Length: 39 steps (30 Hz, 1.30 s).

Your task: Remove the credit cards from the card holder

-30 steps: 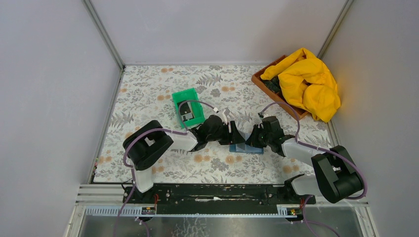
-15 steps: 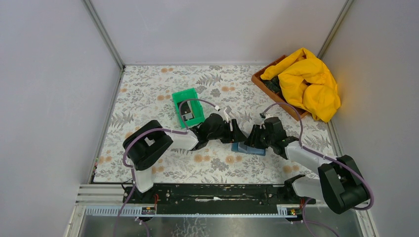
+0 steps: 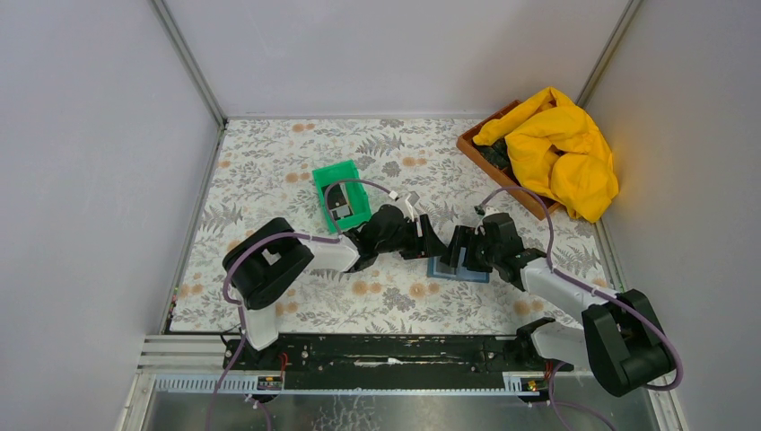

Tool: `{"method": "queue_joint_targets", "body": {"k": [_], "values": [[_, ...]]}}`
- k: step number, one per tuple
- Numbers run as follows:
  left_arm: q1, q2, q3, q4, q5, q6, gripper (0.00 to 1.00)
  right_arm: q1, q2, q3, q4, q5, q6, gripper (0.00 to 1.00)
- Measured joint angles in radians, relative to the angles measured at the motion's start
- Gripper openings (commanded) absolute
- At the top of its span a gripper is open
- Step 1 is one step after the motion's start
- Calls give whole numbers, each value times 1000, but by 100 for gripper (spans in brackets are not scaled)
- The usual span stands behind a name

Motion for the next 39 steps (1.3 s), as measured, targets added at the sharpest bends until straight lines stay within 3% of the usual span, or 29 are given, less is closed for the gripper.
{"method": "queue_joint_targets", "body": {"k": [6,12,19,26,39], "values": [[2,0,0,1,-1,-6,70,0,9,6,3,0,-11,78],[27,-6,-54,78,2,-46,70,18,9,34,-49,12,-30,86],[117,-93,-134,78,-4,-46,70,99,52,126,-120,113,-39,88],[180,-175,-180,76,-2,-19,70,187,179,227,-159,245,-18,85],[246,-194,-214,54,16,32,70,195,276,282,-190,368,21,75]]}}
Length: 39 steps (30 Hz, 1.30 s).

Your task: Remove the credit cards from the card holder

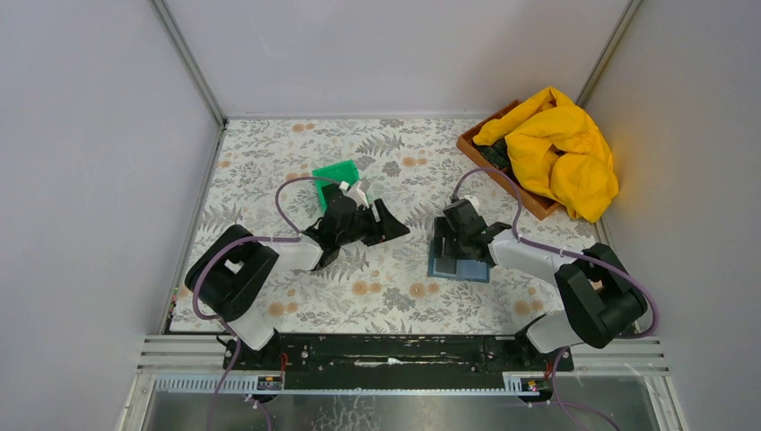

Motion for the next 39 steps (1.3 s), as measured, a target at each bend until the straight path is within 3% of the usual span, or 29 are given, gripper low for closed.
{"method": "queue_joint_targets", "body": {"k": [13,19,25,27,30,32,39], "values": [[4,5,-4,2,22,2,70,7,13,5,-9,34,7,71],[4,7,-8,3,27,3,70,11,13,6,-13,45,11,51],[5,19,-10,4,33,3,70,11,12,6,-13,42,27,43],[5,24,-10,4,34,3,70,11,9,5,-13,40,32,49],[5,31,-10,6,34,3,70,11,0,5,-14,31,40,71],[5,34,-10,6,35,3,70,11,-12,5,-18,25,41,79],[5,45,-10,14,39,3,70,32,-43,14,-52,43,31,82]]}}
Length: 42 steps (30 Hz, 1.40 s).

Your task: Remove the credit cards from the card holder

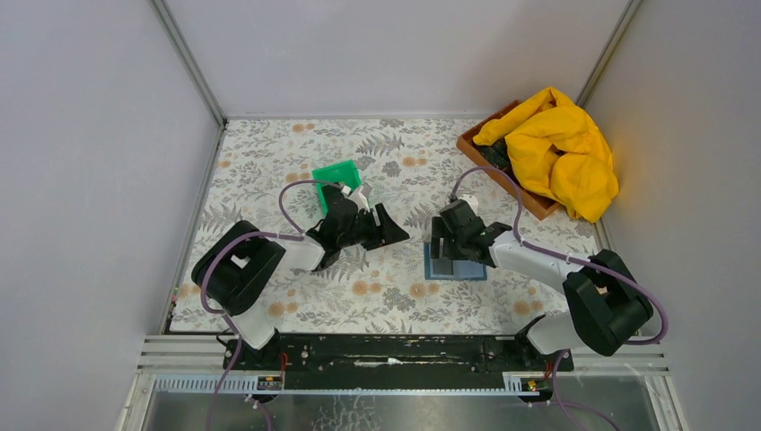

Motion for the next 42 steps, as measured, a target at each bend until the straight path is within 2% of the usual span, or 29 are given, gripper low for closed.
{"method": "queue_joint_targets", "body": {"k": [5,23,27,42], "values": [[0,6,-5,9,8,0,70,45,8,38,-34,35,0,76],[0,6,-26,13,14,3,70,87,105,69,-47,62,10,74],[0,6,-27,12,16,4,70,89,114,71,-47,75,12,69],[0,8,-27,13,18,4,69,90,124,71,-37,85,31,63]]}}
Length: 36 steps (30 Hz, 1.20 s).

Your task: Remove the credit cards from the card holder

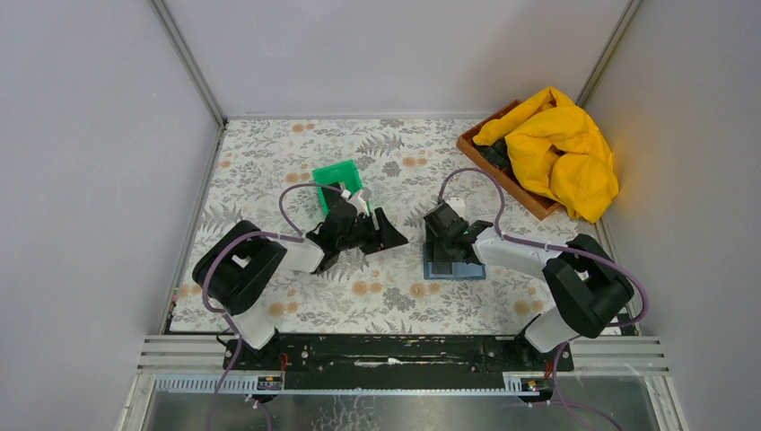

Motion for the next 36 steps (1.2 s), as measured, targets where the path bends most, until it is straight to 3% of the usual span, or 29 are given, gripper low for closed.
{"method": "queue_joint_targets", "body": {"k": [15,23,36], "values": [[5,8,0,3,3,0,69,-1,-29,-39,77,-89,27,59],[5,8,0,6,3,0,69,-7,-47,-56,103,-130,36,83],[5,8,-17,21,3,0,69,17,-20,15,20,-61,14,78]]}}
